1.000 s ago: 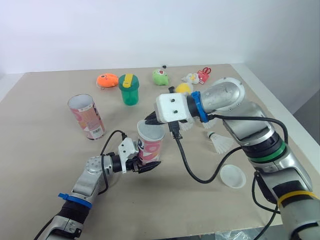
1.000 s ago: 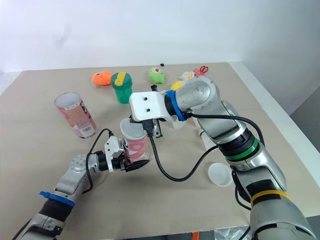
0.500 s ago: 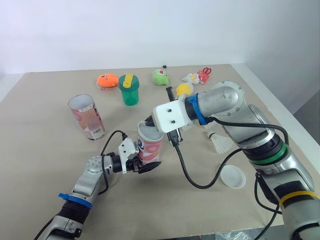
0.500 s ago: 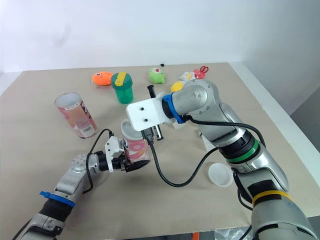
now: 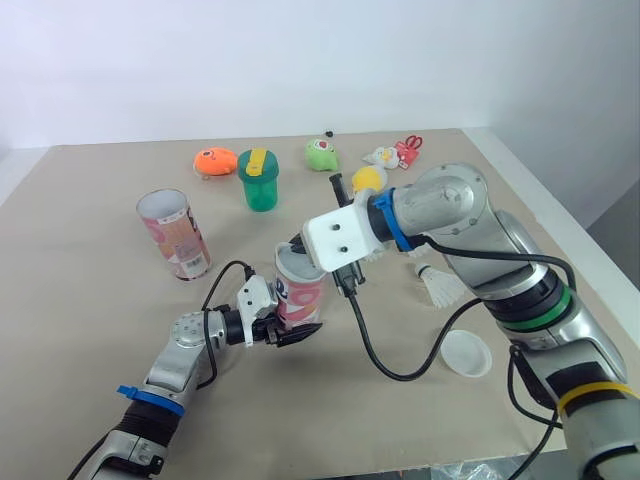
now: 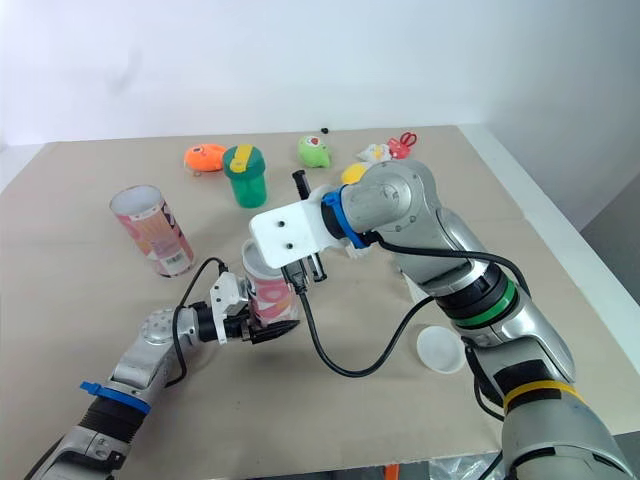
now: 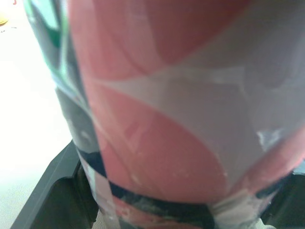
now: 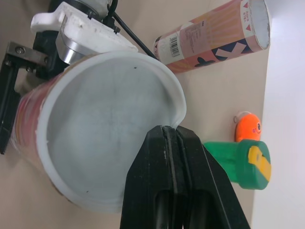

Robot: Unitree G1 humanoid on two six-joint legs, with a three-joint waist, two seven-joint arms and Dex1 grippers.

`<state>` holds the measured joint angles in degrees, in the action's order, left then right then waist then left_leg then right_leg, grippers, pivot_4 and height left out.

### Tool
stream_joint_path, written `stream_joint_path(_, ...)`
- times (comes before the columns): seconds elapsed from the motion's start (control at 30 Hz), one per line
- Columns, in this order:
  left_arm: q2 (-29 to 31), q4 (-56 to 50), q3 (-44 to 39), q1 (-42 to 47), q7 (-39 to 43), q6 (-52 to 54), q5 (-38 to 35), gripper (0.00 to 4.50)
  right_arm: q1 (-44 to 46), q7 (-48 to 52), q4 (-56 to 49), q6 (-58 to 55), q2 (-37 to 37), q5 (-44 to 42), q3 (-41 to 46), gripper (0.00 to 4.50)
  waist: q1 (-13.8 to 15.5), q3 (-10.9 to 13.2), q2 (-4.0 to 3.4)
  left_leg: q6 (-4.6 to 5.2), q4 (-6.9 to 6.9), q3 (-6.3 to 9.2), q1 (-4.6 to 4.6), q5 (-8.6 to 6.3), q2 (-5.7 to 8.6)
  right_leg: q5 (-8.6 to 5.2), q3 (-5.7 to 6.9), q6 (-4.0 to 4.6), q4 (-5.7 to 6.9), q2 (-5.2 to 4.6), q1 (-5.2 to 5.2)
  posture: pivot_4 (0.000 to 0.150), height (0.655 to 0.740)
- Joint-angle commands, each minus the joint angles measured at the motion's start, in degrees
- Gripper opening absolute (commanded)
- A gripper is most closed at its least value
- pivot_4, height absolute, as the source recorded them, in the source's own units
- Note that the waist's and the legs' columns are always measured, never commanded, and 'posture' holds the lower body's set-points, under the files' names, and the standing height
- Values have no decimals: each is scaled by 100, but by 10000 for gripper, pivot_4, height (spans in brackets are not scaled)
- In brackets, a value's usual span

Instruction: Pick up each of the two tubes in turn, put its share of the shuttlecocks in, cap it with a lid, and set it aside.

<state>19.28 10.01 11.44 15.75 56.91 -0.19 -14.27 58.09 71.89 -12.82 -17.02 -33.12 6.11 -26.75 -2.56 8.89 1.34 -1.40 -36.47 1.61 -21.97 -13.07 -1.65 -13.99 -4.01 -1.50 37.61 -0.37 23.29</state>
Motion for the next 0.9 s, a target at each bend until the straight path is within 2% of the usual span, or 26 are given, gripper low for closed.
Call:
stream_joint_path(0.03, 126, 486, 149, -192, -69, 259, 295, 36653, -144, 174, 9, -303, 130, -289, -46, 1061, 0, 0, -1, 0, 1, 0, 0, 0, 0, 0, 0, 0, -1, 0, 0, 1500, 7400)
stream_joint_path(0.3, 129, 469, 140, -201, -62, 275, 294, 36653, -68, 74, 200, -478, 283, -425, 168, 1061, -3, 0, -3, 0, 5, 1, 0, 0, -2, 1, 2, 1, -2, 3, 3, 1500, 7400)
stream_joint_path(0.33, 130, 467, 141, -204, -61, 277, 293, 36653, -59, 68, 220, -477, 286, -436, 182, 7423, -3, 0, -3, 0, 5, 1, 0, 0, -2, 1, 2, 1, -2, 3, 3, 1500, 7400)
stream_joint_path(0.37, 129, 469, 141, -205, -61, 279, 293, 36653, -49, 65, 239, -479, 289, -451, 198, 10724, -3, 0, -3, 0, 5, 2, 0, 0, -2, 1, 2, 1, -2, 2, 2, 1500, 7400)
stream_joint_path(0.47, 128, 466, 144, -210, -63, 282, 293, 36653, -39, 71, 252, -514, 304, -498, 248, 25926, -3, -1, -4, 0, 7, 3, -1, 0, -1, 1, 4, 1, -10, 1, 1, 1500, 7400)
stream_joint_path(0.5, 129, 464, 145, -217, -62, 282, 292, 36653, -35, 74, 253, -525, 309, -511, 260, 28190, -3, -1, -4, 0, 8, 3, -1, 0, -1, 1, 5, 1, -12, 0, 1, 1500, 7400)
stream_joint_path(0.57, 131, 454, 146, -229, -60, 286, 290, 36653, -22, 82, 258, -537, 316, -535, 287, 37380, -3, -1, -5, 0, 9, 3, -2, 0, -1, 1, 5, 0, -16, -1, -1, 1500, 7400)
stream_joint_path(0.63, 134, 434, 146, -246, -62, 298, 285, 36653, 45, 76, 285, -607, 342, -639, 390, 44740, -3, -2, -6, 0, 11, 2, -2, 0, -1, 2, 5, -1, -19, -2, -1, 1500, 7400)
stream_joint_path(0.77, 132, 404, 146, -271, -69, 313, 281, 36653, 274, 48, 369, -773, 424, -977, 692, 44740, -4, 0, -9, 0, 17, 2, -3, 0, -2, 2, 5, -1, -22, 0, 2, 1500, 7400)
stream_joint_path(0.8, 131, 394, 147, -278, -70, 315, 281, 36653, 331, 63, 363, -854, 448, -1127, 787, 40265, -4, 1, -9, 0, 17, 2, -6, 0, -2, 2, 5, 0, -22, 0, 4, 1500, 7400)
stream_joint_path(0.87, 132, 373, 148, -294, -75, 319, 281, 36653, 384, 97, 336, -966, 480, -1366, 911, 36082, -3, 3, -10, 0, 17, 4, -10, 0, -2, 2, 6, 0, -22, 0, 5, 1500, 7400)
stream_joint_path(0.9, 131, 369, 150, -295, -77, 320, 282, 36653, 385, 139, 309, -1013, 467, -1466, 934, 31310, -1, 3, -10, 0, 17, 4, -12, 0, -1, 2, 6, 0, -22, 0, 6, 1500, 7400)
